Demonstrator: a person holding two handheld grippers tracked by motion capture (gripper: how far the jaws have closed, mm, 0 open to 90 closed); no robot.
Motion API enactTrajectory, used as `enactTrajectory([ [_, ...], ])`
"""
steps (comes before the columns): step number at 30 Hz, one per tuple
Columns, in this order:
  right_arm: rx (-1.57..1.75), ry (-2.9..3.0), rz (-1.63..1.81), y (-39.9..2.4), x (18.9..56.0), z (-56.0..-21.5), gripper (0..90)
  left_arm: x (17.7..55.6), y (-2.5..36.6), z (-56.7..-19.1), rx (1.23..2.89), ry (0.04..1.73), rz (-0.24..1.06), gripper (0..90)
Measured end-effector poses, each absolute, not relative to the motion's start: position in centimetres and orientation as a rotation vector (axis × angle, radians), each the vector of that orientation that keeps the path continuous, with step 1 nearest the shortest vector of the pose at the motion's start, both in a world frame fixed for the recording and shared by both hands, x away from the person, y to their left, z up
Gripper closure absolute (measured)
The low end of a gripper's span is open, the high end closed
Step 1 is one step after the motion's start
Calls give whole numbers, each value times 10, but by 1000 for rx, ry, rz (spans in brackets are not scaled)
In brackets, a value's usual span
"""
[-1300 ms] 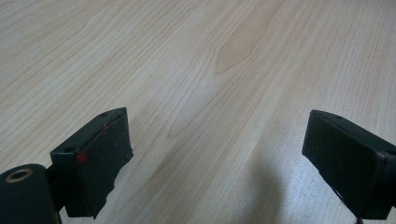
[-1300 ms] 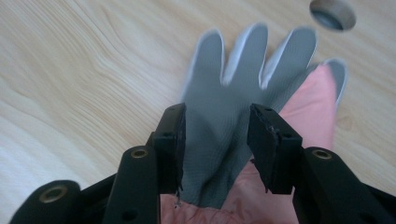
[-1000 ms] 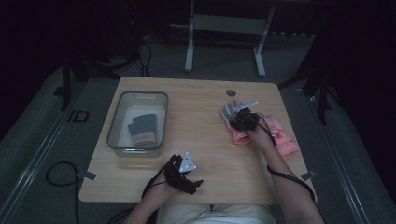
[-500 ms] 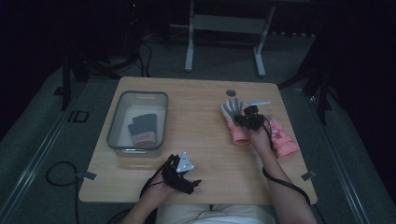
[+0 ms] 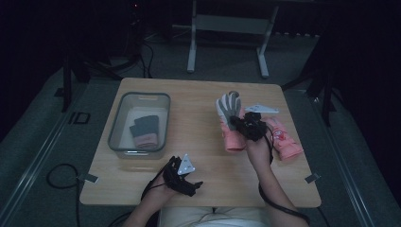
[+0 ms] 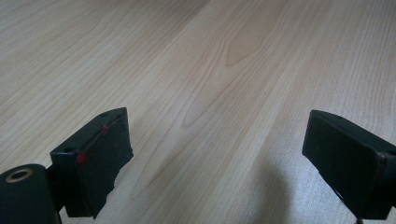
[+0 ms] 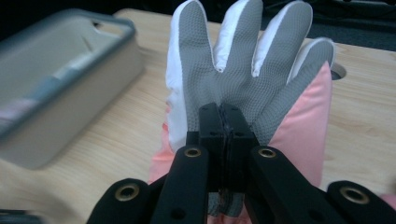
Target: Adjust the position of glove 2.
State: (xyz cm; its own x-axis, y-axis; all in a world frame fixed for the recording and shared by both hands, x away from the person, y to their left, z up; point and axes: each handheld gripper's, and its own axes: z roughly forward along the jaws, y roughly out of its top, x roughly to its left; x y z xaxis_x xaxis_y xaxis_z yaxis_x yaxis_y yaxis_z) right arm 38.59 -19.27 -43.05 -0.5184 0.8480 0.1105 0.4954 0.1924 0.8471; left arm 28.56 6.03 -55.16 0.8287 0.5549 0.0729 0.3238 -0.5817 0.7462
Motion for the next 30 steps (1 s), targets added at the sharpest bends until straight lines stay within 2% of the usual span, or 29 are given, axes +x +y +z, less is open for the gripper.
enactTrajectory([
  [5,1305,2040,1230,-180,359,-426,888,285,58,-553,2248,624,405,76],
  [9,1371,2020,1190,-171,351,-442,888,284,59,-551,2233,618,411,76],
  [18,1490,2093,1092,-149,370,-500,887,284,59,-553,2242,614,401,76],
  [30,1517,2143,1047,-127,390,-537,878,284,59,-555,2255,601,402,76],
])
